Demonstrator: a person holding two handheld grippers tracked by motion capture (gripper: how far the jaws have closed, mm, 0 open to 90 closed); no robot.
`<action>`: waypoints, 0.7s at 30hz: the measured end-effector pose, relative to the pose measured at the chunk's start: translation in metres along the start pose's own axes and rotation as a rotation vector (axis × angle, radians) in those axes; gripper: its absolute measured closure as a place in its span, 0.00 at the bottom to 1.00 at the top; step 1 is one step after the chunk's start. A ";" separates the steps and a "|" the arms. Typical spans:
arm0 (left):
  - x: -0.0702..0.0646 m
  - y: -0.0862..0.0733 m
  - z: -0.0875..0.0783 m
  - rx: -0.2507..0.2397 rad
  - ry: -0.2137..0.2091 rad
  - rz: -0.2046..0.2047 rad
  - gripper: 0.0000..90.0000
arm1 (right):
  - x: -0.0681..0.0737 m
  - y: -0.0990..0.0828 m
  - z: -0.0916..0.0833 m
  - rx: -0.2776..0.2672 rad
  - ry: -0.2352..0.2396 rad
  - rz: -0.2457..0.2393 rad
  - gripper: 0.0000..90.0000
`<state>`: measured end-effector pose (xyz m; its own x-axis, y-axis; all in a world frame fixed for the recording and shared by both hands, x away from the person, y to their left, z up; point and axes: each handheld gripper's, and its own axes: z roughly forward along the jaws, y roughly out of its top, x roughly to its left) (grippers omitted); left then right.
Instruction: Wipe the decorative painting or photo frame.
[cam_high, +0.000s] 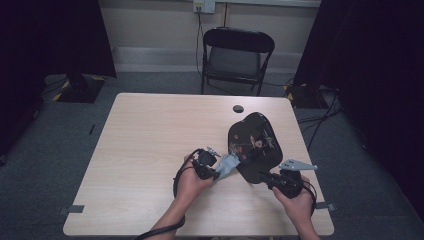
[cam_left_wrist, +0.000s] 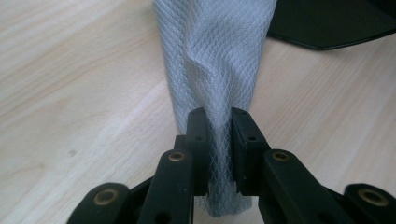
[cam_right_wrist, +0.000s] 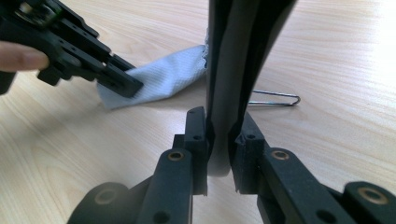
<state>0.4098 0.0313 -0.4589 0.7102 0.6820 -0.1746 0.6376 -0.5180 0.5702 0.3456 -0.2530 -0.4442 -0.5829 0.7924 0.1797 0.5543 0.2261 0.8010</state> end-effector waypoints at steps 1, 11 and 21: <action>0.001 0.001 -0.007 -0.013 0.006 -0.003 0.88 | 0.000 0.000 0.000 0.001 0.001 0.000 0.88; 0.009 0.040 -0.076 -0.174 0.051 0.009 0.88 | 0.001 0.000 -0.001 0.010 0.012 -0.005 0.88; 0.006 0.067 -0.075 -0.189 0.071 0.029 0.88 | 0.002 -0.001 -0.002 0.018 0.024 -0.011 0.88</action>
<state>0.4341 0.0394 -0.3612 0.7004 0.7063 -0.1026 0.5451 -0.4366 0.7158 0.3427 -0.2522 -0.4431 -0.6035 0.7757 0.1845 0.5580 0.2455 0.7927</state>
